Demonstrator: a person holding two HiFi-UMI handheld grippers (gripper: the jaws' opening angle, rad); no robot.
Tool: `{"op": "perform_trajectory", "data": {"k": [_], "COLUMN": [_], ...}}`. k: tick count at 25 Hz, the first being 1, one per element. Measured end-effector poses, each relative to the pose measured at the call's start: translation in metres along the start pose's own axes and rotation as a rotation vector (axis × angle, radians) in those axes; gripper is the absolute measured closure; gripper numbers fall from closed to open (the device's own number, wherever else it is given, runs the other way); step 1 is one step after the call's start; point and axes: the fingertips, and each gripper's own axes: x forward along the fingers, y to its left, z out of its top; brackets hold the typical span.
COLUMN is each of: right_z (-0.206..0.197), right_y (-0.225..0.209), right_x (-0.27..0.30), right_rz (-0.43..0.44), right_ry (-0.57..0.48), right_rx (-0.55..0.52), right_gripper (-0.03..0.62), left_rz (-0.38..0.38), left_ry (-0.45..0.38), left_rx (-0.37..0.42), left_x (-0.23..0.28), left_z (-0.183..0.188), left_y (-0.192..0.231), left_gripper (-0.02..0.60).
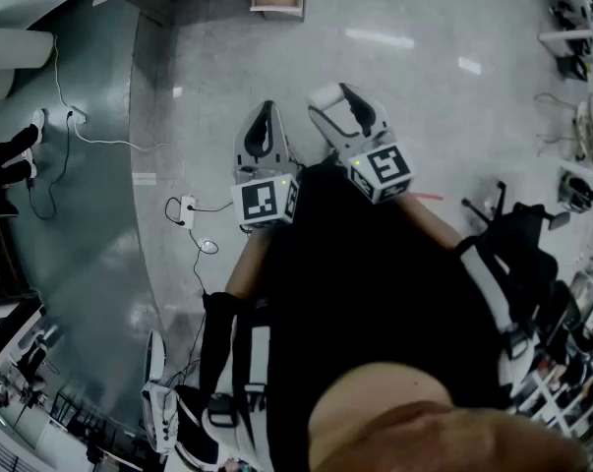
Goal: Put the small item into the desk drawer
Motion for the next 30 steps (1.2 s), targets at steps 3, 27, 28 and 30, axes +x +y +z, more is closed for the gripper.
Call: {"op": "perform_trajectory", "data": {"k": [3,27,28,30], "right_z": [0.003,-0.003,-0.003,-0.001], "right_y": [0.004,0.041,0.045,0.051], "right_x": [0.003,0.03,0.033,0.039], "right_rz": [-0.002,-0.081,-0.085,-0.094], "right_ry": [-0.007,0.018,0.016,0.009], "right_rx": [0.017,0.009,0.008,0.005], "right_gripper": [0.326,0.324,0.324,0.324], "left_rz": [-0.002,-0.032,-0.035,-0.043], "left_ry": [0.0,0.015,0.014,0.011], "left_rx": [0.0,-0.035,-0.039,-0.043], "left_x": [-0.001,-0.014,-0.015,-0.017], "left_z": [-0.001,-0.007,-0.006,-0.005], "left_y": [0.004,0.058,0.063,0.07], "left_gripper": [0.583,0.583,0.583,0.583]}}
